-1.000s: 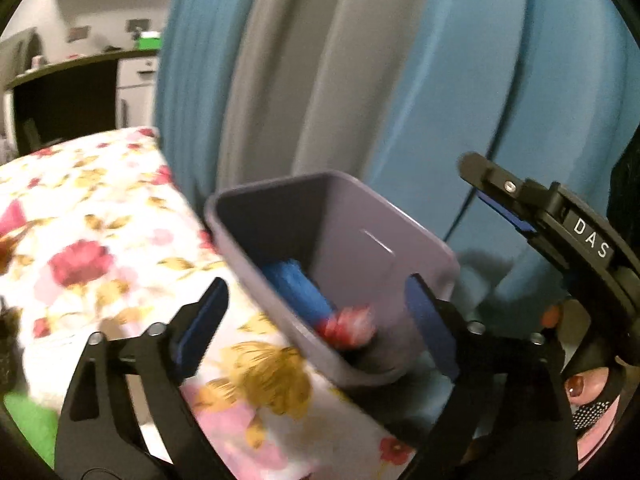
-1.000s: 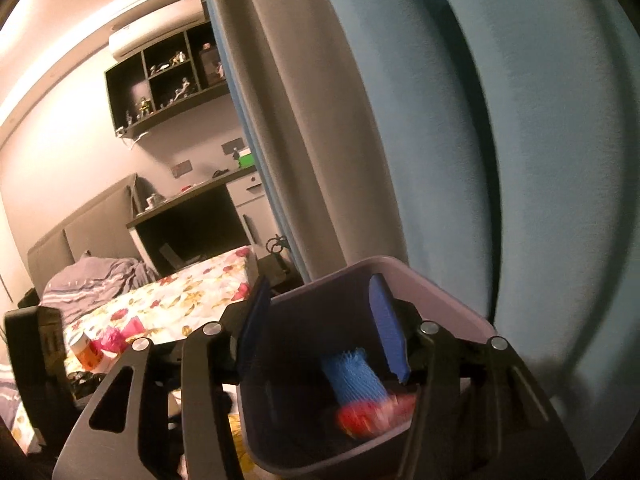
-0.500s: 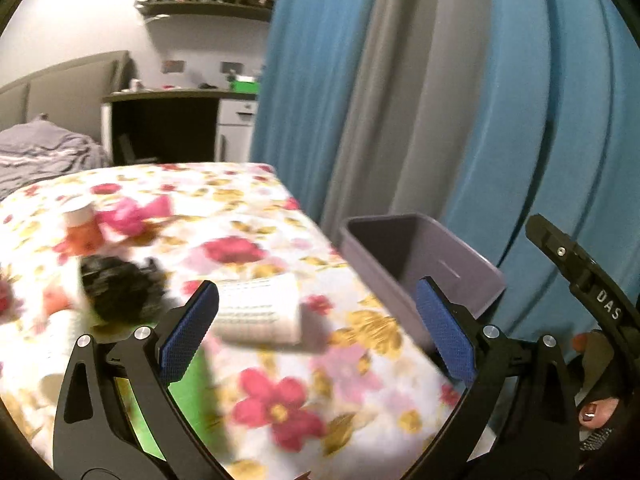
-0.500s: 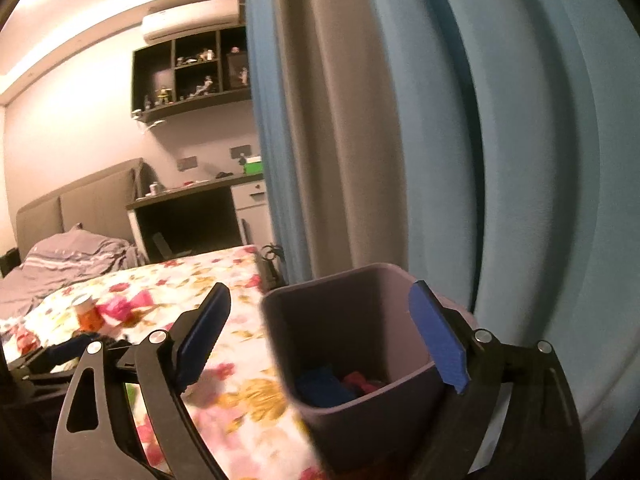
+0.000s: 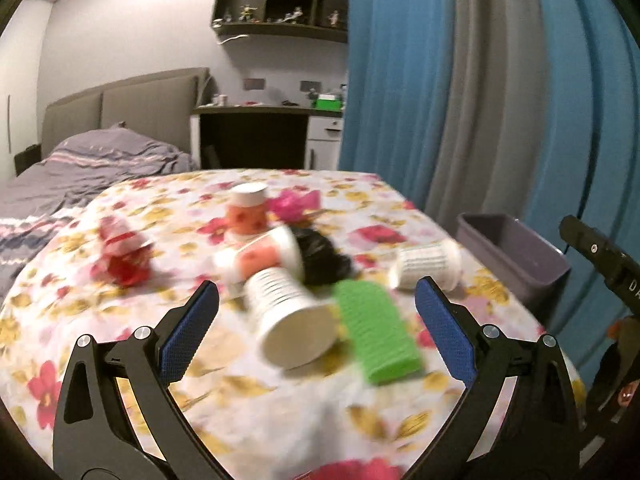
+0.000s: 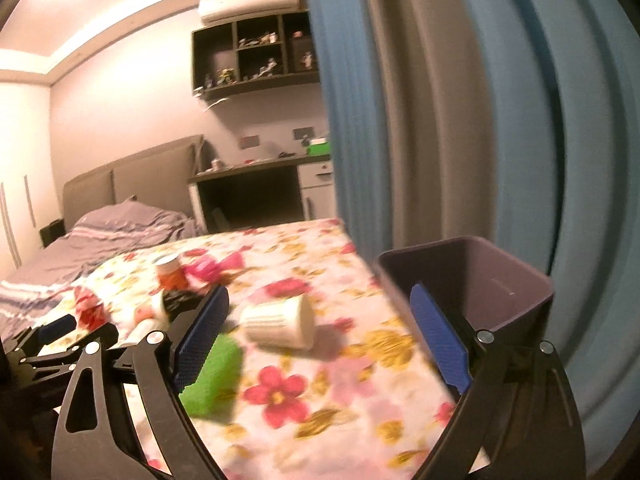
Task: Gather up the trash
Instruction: 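Move both grippers back over the remaining cups, then grasp the white grid-printed paper cup rim with the left gripper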
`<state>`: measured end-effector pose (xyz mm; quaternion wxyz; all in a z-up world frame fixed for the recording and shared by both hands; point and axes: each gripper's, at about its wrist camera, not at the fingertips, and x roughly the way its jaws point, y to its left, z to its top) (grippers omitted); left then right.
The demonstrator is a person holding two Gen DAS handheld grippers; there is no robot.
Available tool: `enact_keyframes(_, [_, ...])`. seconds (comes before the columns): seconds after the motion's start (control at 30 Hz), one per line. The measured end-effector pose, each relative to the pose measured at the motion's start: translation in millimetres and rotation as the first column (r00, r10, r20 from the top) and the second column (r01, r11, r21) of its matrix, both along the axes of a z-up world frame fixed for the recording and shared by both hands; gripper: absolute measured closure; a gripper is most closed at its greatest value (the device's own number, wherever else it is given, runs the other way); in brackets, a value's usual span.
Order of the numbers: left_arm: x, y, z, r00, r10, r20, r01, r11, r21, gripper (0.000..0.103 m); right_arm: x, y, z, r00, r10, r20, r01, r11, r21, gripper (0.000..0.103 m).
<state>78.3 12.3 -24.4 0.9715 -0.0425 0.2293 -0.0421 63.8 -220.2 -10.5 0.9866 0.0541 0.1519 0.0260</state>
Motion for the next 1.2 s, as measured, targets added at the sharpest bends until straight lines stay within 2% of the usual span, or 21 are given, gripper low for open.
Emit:
enact_keyframes(0.17, [-7.4,28.7,-9.0,0.999,0.027,-0.023,-0.028,1.0,-0.011,0.006,1.2,31.1,-0.3,0.998,0.058,-0.017,-0.058,0.998,-0.005,0.014])
enact_keyframes(0.37, [1.4,34.8,-19.9,0.998,0.006,-0.07,-0.006,1.0,0.009,0.008,0.8,47.6,-0.1,0.996,0.088,-0.024,-0.088,0.996,-0.011,0.014])
enact_keyframes(0.43, [9.1,34.7,-24.5,0.995,-0.009,-0.097,0.01,1.0,0.005,0.015,2.0,49.5,0.0,0.995,0.091,-0.027,-0.092,0.996,-0.012,0.014])
enact_keyframes(0.5, [17.6,33.1,-29.3,0.991,-0.022,-0.128,0.024,1.0,0.008,0.03,3.0,51.4,-0.9,0.995,0.093,-0.03,-0.093,0.996,-0.011,0.014])
enact_keyframes(0.6, [29.3,28.8,-37.1,0.985,-0.03,-0.169,0.035,0.999,0.026,0.041,6.5,51.8,-2.6,0.995,0.094,-0.039,-0.095,0.995,-0.01,0.014])
enact_keyframes(0.83, [41.5,21.7,-47.0,0.975,-0.047,-0.216,0.054,0.998,0.03,0.058,11.9,52.6,-10.0,0.992,0.108,-0.063,-0.109,0.994,-0.004,0.014])
enact_keyframes(0.9, [43.5,21.9,-48.6,0.973,-0.042,-0.227,0.051,0.998,0.03,0.07,11.9,54.0,-11.5,0.991,0.112,-0.068,-0.113,0.994,-0.007,0.014])
enact_keyframes(1.1, [45.9,24.2,-49.9,0.97,-0.035,-0.239,0.04,0.999,0.013,0.098,13.4,55.2,-13.7,0.989,0.122,-0.082,-0.123,0.992,-0.008,0.014])
enact_keyframes(1.2, [44.8,29.6,-49.0,0.972,-0.032,-0.233,0.03,0.999,-0.012,0.101,13.1,56.8,-13.8,0.988,0.126,-0.086,-0.128,0.992,-0.009,0.014])
